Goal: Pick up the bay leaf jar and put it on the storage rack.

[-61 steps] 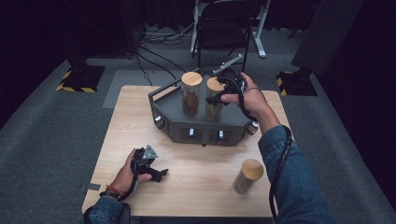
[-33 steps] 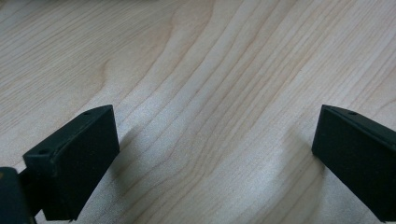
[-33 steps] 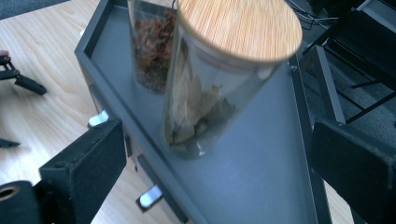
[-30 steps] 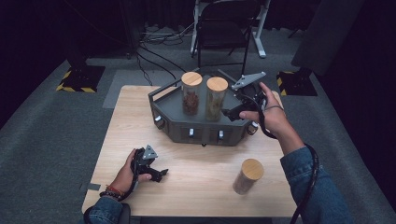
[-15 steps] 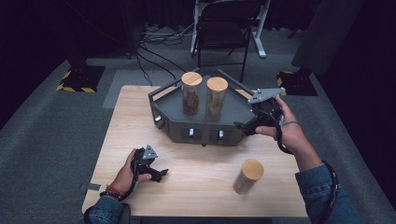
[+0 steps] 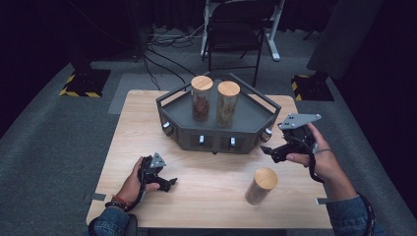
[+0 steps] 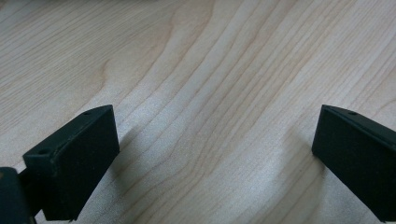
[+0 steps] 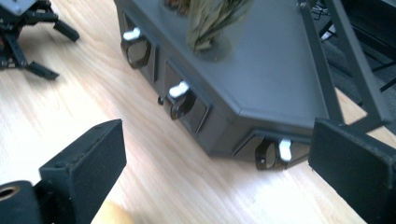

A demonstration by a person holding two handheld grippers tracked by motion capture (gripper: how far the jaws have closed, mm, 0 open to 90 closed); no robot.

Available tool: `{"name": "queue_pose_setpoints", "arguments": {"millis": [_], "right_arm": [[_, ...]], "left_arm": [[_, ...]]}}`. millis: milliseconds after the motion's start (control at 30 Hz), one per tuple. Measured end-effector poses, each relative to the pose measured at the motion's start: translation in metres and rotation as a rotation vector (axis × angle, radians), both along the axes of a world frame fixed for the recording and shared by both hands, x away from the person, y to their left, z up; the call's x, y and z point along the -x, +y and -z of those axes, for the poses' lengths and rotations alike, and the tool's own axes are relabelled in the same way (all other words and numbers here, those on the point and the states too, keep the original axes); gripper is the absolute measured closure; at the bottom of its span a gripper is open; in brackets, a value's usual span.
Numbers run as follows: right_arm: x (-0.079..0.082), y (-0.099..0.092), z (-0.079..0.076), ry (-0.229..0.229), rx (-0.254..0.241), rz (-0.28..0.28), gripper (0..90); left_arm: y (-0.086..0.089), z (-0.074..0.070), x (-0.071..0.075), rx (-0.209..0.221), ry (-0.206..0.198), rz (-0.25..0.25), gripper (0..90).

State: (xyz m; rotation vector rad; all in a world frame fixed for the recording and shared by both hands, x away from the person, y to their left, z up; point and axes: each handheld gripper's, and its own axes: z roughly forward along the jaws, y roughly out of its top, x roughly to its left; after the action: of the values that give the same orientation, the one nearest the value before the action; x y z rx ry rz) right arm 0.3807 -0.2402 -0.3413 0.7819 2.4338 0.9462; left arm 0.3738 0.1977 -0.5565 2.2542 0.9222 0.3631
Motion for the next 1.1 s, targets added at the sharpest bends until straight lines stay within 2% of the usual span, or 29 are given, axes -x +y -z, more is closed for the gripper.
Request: {"name": "queue_pose_setpoints", "arguments": {"millis": [267, 433, 733, 933, 1033, 1100], "right_arm": [[0.023, -0.014, 0.017, 0.012, -0.008, -0.012, 3.9], [0.034, -0.023, 0.027, 0.029, -0.011, -0.061, 3.9], [0.051, -0.033, 0.041, 0.032, -0.022, -0.095, 3.9], [0.063, -0.038, 0.051, 0.026, -0.008, -0.107, 3.9], [0.069, -0.041, 0.054, -0.008, -0.009, -0.105, 3.7], [0.073, -0.044, 0.057, -0.005, -0.020, -0.109, 3.5]], "left_arm": [[0.000, 0.000, 0.000, 0.000, 0.000, 0.000, 0.4], [0.000, 0.000, 0.000, 0.000, 0.000, 0.000, 0.3], [0.000, 0.000, 0.000, 0.000, 0.000, 0.000, 0.3], [0.000, 0.000, 0.000, 0.000, 0.000, 0.000, 0.3], [0.000, 0.000, 0.000, 0.000, 0.000, 0.000, 0.3], [0.000, 0.000, 0.000, 0.000, 0.000, -0.001, 0.3]]}}
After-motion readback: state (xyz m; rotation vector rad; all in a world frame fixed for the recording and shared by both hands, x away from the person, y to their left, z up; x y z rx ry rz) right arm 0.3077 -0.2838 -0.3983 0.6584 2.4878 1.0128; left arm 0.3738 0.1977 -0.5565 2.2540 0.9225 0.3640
